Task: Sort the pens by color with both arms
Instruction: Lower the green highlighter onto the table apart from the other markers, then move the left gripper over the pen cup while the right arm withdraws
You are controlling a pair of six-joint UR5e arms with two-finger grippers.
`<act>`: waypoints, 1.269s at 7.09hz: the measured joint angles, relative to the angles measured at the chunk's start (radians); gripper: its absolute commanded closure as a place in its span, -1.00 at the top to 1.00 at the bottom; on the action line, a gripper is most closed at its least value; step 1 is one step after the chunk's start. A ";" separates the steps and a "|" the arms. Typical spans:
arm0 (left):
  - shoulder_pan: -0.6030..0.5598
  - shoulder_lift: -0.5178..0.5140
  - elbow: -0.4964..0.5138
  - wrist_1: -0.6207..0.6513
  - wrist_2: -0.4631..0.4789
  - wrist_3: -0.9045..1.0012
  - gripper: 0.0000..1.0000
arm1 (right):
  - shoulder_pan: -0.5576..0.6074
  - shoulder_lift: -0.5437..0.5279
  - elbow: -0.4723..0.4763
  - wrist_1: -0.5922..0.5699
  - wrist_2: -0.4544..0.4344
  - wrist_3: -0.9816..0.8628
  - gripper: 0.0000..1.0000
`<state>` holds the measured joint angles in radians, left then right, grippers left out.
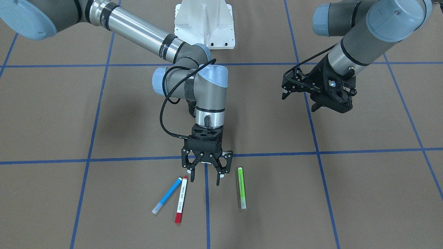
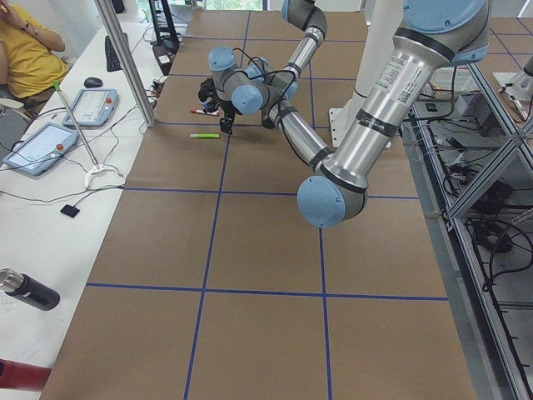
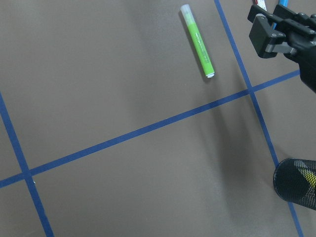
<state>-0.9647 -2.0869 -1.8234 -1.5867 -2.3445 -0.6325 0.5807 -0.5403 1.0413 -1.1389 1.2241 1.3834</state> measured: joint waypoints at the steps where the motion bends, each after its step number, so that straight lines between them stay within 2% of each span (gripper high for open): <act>1: 0.002 -0.006 -0.003 0.001 0.000 -0.051 0.99 | 0.045 -0.022 0.043 -0.003 0.126 -0.013 0.98; 3: 0.012 -0.039 -0.009 -0.001 0.003 -0.200 0.99 | 0.150 -0.071 0.141 -0.057 0.421 -0.070 0.99; 5: 0.078 -0.100 -0.009 0.002 0.038 -0.350 0.99 | 0.236 -0.118 0.263 -0.188 0.654 -0.150 0.99; 6: 0.126 -0.123 -0.007 0.005 0.074 -0.396 0.99 | 0.265 -0.152 0.326 -0.245 0.739 -0.187 0.99; 8: 0.198 -0.153 0.007 0.008 0.105 -0.434 0.93 | 0.304 -0.228 0.447 -0.365 0.851 -0.302 0.99; 9: 0.222 -0.175 0.029 0.008 0.108 -0.439 0.80 | 0.321 -0.267 0.507 -0.436 0.889 -0.375 0.99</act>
<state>-0.7426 -2.2618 -1.7941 -1.5786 -2.2362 -1.0713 0.9013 -0.8070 1.5480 -1.5753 2.1134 1.0088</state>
